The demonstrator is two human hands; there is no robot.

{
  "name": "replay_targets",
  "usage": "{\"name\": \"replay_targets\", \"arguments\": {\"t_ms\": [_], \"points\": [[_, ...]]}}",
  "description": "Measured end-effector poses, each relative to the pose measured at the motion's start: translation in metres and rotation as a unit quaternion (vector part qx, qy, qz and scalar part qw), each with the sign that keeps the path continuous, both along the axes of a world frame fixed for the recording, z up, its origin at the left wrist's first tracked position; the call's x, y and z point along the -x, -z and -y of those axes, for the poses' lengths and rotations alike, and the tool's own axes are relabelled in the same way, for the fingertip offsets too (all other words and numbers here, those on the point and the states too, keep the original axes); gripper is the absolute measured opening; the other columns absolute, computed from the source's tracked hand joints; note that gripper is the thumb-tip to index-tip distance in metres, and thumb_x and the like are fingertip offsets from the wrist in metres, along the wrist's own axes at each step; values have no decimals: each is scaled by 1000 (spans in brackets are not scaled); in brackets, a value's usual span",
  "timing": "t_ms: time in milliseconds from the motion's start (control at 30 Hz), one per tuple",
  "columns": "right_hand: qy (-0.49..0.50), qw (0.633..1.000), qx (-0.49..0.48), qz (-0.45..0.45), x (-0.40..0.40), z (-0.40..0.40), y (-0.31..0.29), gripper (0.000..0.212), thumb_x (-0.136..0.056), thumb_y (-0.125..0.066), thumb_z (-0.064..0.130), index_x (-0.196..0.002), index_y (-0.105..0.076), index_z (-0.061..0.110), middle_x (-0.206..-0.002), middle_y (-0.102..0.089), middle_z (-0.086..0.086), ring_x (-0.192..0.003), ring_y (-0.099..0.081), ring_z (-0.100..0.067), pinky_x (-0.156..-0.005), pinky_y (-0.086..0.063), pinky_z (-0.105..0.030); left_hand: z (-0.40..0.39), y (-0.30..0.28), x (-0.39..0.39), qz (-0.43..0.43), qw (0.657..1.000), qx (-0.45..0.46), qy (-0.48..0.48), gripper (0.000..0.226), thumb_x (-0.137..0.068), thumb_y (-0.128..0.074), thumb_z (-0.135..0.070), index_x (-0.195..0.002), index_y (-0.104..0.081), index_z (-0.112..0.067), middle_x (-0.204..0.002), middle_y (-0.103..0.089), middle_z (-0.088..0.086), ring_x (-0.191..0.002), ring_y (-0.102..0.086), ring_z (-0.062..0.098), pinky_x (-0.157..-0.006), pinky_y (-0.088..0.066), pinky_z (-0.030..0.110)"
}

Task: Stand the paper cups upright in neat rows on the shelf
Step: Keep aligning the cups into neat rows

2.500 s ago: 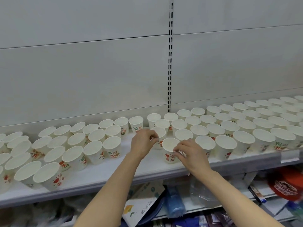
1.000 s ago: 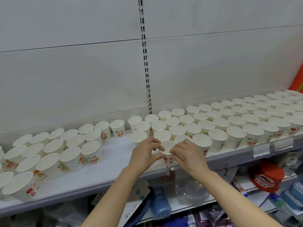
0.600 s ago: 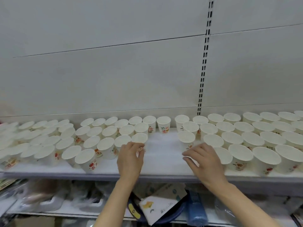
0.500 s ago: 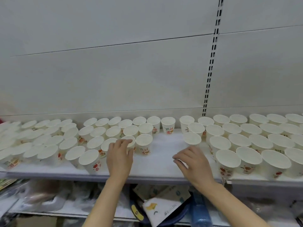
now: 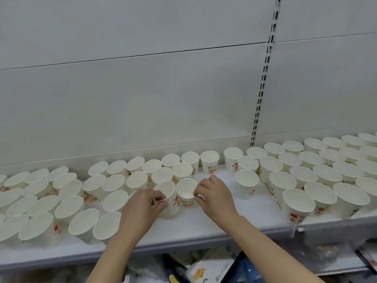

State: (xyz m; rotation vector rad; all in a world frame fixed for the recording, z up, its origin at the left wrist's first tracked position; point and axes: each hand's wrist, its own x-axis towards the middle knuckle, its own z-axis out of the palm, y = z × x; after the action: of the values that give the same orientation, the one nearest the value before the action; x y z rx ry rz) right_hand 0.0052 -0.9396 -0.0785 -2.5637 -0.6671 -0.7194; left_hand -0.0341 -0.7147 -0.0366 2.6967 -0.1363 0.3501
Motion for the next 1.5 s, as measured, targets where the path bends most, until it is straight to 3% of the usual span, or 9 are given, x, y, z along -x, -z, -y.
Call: {"name": "replay_targets", "arguments": {"t_ms": [167, 333, 467, 667, 800, 867, 967, 1200, 1500], "points": [[-22, 999, 29, -16, 5, 1, -1, 15, -67, -81, 23, -75, -69, 21, -77, -63, 9, -72, -49, -19, -58, -34, -25, 2, -17, -13, -19, 996, 65, 50, 19, -80, -76, -30, -70, -63, -41, -73, -64, -18, -73, -59, 2, -67, -51, 34], [4, 1000, 17, -5, 12, 19, -18, 11, -70, -79, 23, -72, -69, 20, -66, -60, 8, -69, -47, -19, -57, -34, -27, 7, -22, -21, -34, 994, 80, 68, 11, -79, -76, -31, -72, -69, -36, -73, -65, -19, -72, -59, 2, -69, -50, 30], [19, 999, -33, 28, 39, 63, -19, 10, -78, -70, 30, -75, -67, 21, -71, -60, 11, -72, -47, -18, -61, -38, -27, 31, -10, -15, -82, 990, 43, 102, 4, -79, -73, -39, -77, -71, -37, -76, -66, -21, -71, -58, 2, -65, -50, 29], [38, 995, -49, 73, 63, 107, -4, 11, -81, -65, 31, -77, -68, 22, -74, -60, 11, -74, -46, -17, -65, -36, -27, 54, 16, -10, -30, 997, -69, 16, 4, -85, -64, -38, -84, -67, -37, -90, -63, -15, -89, -57, 11, -64, -47, 30], [33, 996, -34, 73, 59, 121, 3, 10, -82, -64, 31, -78, -68, 23, -75, -59, 11, -74, -47, -19, -64, -36, -29, 67, 11, -7, -13, 999, 31, 1, 23, -72, -77, -52, -89, -62, -46, -95, -58, -23, -79, -58, 5, -62, -44, 27], [28, 997, -26, 74, 59, 126, 5, 7, -81, -67, 29, -78, -67, 22, -75, -58, 10, -73, -47, -20, -62, -37, -32, 82, -3, -15, 48, 996, 67, 29, 24, -72, -77, -51, -91, -64, -48, -94, -57, -24, -69, -55, 1, -59, -42, 25], [20, 997, -18, 73, 59, 134, 8, 8, -81, -67, 29, -78, -67, 22, -75, -57, 10, -72, -46, -20, -64, -32, -28, 116, -28, -46, 78, 992, 44, 85, 15, -81, -73, -40, -95, -69, -43, -91, -59, -22, -76, -52, 1, -66, -44, 28], [-30, 998, -22, 53, 55, 118, 11, 7, -84, -66, 33, -82, -66, 26, -79, -56, 13, -76, -46, -15, -65, -31, -27, 176, -34, -105, -70, 969, 32, 234, 20, -77, -75, -44, -95, -71, -37, -91, -65, -17, -80, -57, 3, -77, -51, 34], [-82, 992, -60, 73, 41, 81, 20, 8, -89, -65, 28, -85, -68, 21, -78, -57, 8, -75, -47, -20, -68, -37, -28, 212, -27, -106, -94, 923, -199, 315, 26, -72, -74, -47, -89, -72, -28, -93, -69, -9, -90, -59, 11, -66, -42, 26]]}}
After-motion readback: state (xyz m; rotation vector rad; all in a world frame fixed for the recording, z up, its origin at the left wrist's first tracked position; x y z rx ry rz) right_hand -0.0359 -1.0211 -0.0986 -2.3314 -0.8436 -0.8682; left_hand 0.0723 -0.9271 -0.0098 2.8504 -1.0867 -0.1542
